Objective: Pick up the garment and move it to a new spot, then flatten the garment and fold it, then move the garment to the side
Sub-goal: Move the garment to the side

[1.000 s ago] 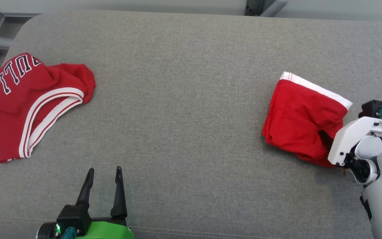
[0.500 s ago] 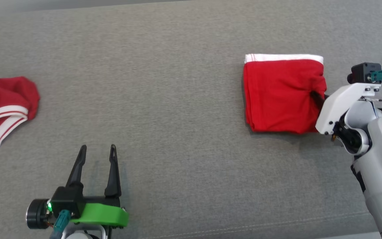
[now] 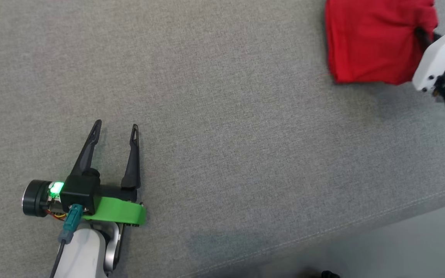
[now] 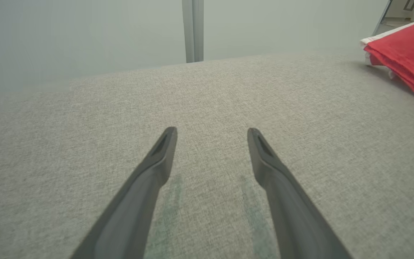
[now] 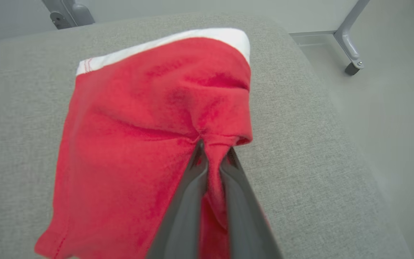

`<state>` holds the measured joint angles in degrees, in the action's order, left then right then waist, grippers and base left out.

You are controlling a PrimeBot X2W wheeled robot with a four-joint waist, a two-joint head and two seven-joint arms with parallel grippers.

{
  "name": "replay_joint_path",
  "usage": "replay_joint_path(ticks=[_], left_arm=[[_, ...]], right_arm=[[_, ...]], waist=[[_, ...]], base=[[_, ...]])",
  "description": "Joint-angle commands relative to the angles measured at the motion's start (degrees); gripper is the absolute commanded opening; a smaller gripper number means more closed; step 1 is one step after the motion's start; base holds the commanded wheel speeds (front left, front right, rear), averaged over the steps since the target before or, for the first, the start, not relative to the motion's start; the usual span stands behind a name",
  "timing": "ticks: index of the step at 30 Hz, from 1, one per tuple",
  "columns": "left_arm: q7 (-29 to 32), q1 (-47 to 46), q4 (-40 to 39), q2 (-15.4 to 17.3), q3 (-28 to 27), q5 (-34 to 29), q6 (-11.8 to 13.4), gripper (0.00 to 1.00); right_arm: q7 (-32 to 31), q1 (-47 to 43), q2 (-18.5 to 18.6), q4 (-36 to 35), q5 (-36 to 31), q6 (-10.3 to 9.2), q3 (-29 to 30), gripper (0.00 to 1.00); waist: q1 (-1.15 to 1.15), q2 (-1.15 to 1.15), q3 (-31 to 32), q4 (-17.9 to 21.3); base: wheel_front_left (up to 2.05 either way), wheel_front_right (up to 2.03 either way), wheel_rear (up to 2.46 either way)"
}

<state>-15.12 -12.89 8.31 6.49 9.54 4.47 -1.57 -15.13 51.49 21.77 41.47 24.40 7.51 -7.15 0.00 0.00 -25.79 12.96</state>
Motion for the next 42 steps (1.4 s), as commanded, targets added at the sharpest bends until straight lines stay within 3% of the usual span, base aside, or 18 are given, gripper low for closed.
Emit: replay_joint_path(ticks=[1,13,14,15,16,23,30,35,42], left_arm=[[0.0,-1.1,-0.3,0.5,-0.2,-0.1,0.1,1.00],[0.2,0.2,-2.0,0.8,-0.1,0.7,1.4,1.00],[0.2,0.6,-2.1,0.7,-0.2,0.8,1.6,1.00],[0.2,1.0,-2.2,0.7,-0.2,0.9,1.7,1.00],[0.2,1.3,-2.4,0.7,-0.3,1.0,2.0,1.00],[0.1,2.9,-2.8,0.5,-0.6,1.8,2.5,1.00],[0.0,4.5,-2.4,-0.4,-0.9,3.2,2.6,1.00],[0.0,8.6,-3.0,-1.2,-2.5,4.7,3.0,1.00],[0.0,15.0,-2.8,-2.1,-4.4,6.0,2.7,1.00]], right_arm=[[0.5,1.6,0.9,1.0,-0.7,-0.05,0.4,0.00],[4.1,11.2,10.0,11.4,-8.9,-0.06,1.4,0.00],[4.7,11.7,10.4,12.3,-10.0,-0.06,1.7,0.23],[5.4,12.1,10.5,13.2,-10.8,-0.06,1.9,0.71],[6.0,12.5,10.6,14.0,-11.7,-0.06,2.2,1.00],[11.7,14.0,10.7,17.1,-16.9,-0.06,4.0,1.00],[21.9,9.2,7.7,14.5,-18.2,-0.06,4.1,1.00],[27.7,1.5,5.1,8.2,-16.9,-0.07,2.9,1.00],[29.5,-15.0,4.1,-4.6,-12.7,-0.06,2.0,1.00]], waist=[[0.00,0.00,-4.6,-0.8],[0.00,0.00,-7.5,-7.6],[0.00,0.00,-7.6,-7.8],[0.00,0.00,-7.6,-7.9],[0.00,0.00,-7.6,-7.9],[0.00,0.00,-5.5,-7.0],[0.00,0.00,2.9,-7.2],[0.00,0.00,11.2,-8.4],[0.00,0.00,19.5,-11.4]], base=[[0.00,0.00,0.00],[0.00,0.00,0.00],[0.00,0.00,0.00],[0.00,0.00,0.00],[0.00,0.00,0.00],[0.00,0.00,0.00],[0.00,0.00,0.00],[0.00,0.00,0.00],[0.00,0.00,0.00]])
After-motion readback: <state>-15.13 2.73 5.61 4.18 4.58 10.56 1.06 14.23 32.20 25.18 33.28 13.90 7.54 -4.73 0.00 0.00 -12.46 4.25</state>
